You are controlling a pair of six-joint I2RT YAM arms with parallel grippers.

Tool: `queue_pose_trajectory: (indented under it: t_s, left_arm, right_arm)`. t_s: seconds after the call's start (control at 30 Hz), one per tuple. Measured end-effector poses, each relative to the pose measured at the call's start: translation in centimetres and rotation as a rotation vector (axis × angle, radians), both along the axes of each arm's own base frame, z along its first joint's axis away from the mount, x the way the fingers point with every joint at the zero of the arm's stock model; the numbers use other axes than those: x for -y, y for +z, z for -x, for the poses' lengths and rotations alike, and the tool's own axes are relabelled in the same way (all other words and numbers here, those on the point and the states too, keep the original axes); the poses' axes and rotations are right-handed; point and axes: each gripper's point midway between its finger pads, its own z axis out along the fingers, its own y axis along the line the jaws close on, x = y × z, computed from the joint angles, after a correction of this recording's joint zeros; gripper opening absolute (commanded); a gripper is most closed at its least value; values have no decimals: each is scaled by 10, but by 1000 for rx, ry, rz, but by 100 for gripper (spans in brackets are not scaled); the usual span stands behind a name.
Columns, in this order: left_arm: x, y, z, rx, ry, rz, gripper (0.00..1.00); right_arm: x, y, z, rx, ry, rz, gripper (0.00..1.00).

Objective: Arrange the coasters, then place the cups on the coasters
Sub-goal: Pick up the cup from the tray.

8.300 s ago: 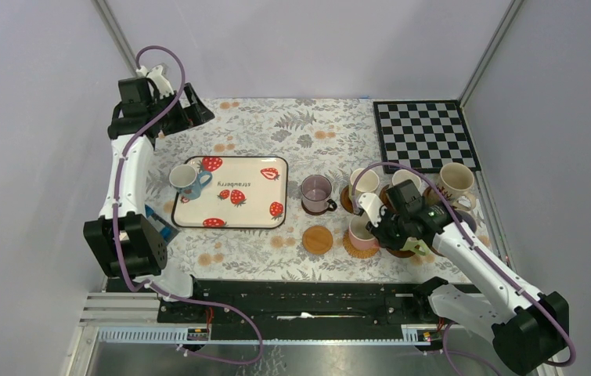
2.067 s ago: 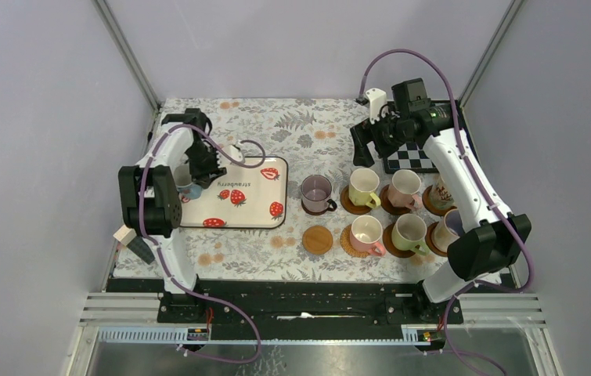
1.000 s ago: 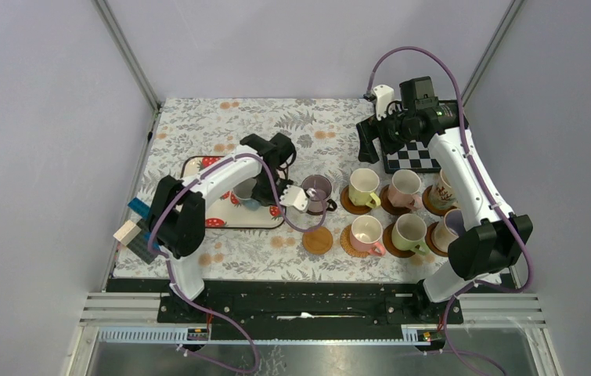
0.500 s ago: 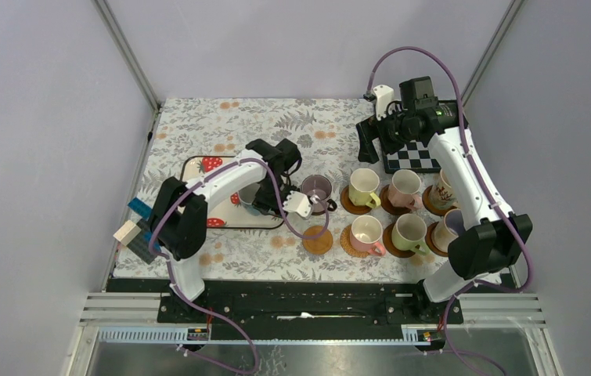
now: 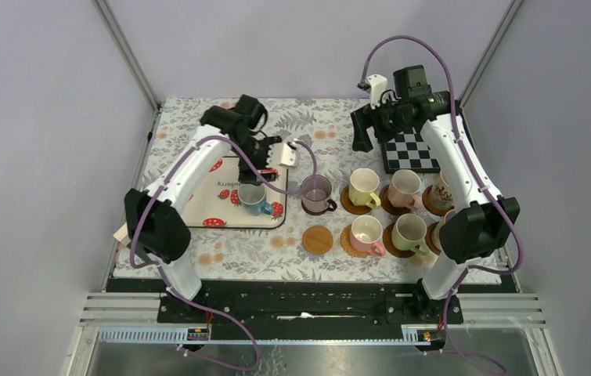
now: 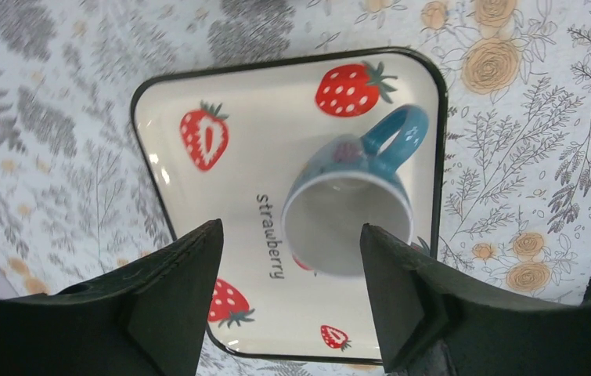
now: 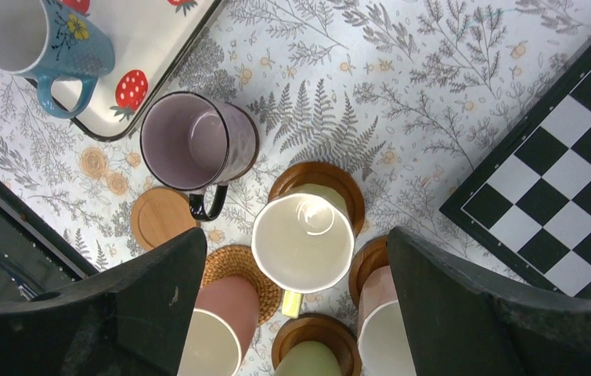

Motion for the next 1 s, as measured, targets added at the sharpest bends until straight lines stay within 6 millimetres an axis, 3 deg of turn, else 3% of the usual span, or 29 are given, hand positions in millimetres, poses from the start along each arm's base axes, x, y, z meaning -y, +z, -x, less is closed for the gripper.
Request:
queue_pose_trajectory:
  t_s: [0.17,0.3,0.53,0.63,0.8,1.0]
  left_arm:
    - [-13,14,5,7,33,68,71]
    - [-3,0,22,-34,-47,66,70]
    - [8,-28,35,-79,-162,24,68]
    - [8,-42,42,-97,-207,1,68]
    - [7,-60,49,-103,-286,-18,66]
    - [-3,-86,59,-121,-360,-63,60]
  right_arm:
    - [-7,3,-15,-3,9,-9,93]
    - [-11,1,-27,-16,8,-14,94]
    - [-4,2,-28,-50,-21,-14,95]
    - [9,10,-35,-44,-51,-15,95]
    - [46,27,-53,-14,-130,-10,96]
    - [86,26,-53,-42,-213,-4,96]
